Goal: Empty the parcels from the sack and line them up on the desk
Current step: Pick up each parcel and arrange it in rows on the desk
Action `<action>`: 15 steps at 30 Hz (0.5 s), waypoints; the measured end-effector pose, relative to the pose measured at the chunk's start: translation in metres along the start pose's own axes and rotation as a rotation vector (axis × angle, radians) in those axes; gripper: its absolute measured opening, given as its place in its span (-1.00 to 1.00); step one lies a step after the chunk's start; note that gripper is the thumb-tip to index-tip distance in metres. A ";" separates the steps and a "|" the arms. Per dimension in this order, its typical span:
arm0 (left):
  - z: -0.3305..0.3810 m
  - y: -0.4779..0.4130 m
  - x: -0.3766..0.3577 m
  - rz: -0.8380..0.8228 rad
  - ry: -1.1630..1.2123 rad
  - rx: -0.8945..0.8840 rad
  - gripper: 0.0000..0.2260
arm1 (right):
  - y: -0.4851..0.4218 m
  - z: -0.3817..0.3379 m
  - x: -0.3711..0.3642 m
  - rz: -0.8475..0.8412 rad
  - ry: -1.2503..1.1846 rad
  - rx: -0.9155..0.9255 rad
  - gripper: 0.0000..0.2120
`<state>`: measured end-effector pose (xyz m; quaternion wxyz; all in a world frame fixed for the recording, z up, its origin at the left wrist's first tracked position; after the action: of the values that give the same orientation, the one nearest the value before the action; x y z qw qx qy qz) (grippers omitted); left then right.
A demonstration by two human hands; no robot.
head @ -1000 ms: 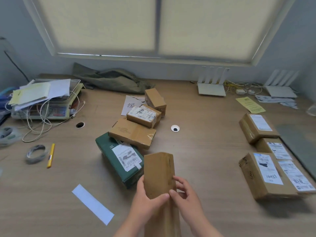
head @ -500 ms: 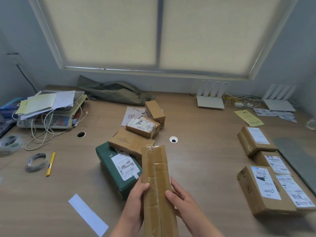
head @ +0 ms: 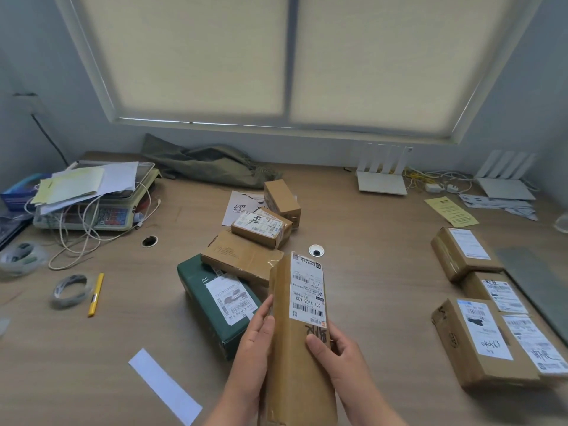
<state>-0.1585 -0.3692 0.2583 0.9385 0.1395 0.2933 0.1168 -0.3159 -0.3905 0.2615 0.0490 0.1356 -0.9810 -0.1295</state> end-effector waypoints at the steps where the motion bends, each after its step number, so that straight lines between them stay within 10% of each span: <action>1: 0.001 0.001 0.001 -0.038 -0.002 0.005 -0.54 | 0.001 0.000 -0.004 -0.006 -0.027 -0.003 -0.57; 6: 0.002 -0.002 0.010 -0.183 -0.099 0.062 -0.13 | 0.000 0.002 -0.019 -0.065 -0.161 -0.068 -0.41; 15: 0.011 -0.013 0.030 -0.466 -0.177 0.427 -0.27 | -0.015 0.000 0.025 0.155 -0.087 -0.115 -0.42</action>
<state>-0.1263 -0.3748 0.2468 0.9115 0.2718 0.2525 -0.1778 -0.3364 -0.4111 0.2588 0.0240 0.0505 -0.9808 -0.1870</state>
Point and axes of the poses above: each hand's wrist, its own y-axis away from the middle knuckle, its own x-axis out of the back of the hand, z = x × y, the point moved 4 cm from there along -y, towards the middle knuckle, and after that the axes turned 12 degrees about y, right-handed, at the moved point
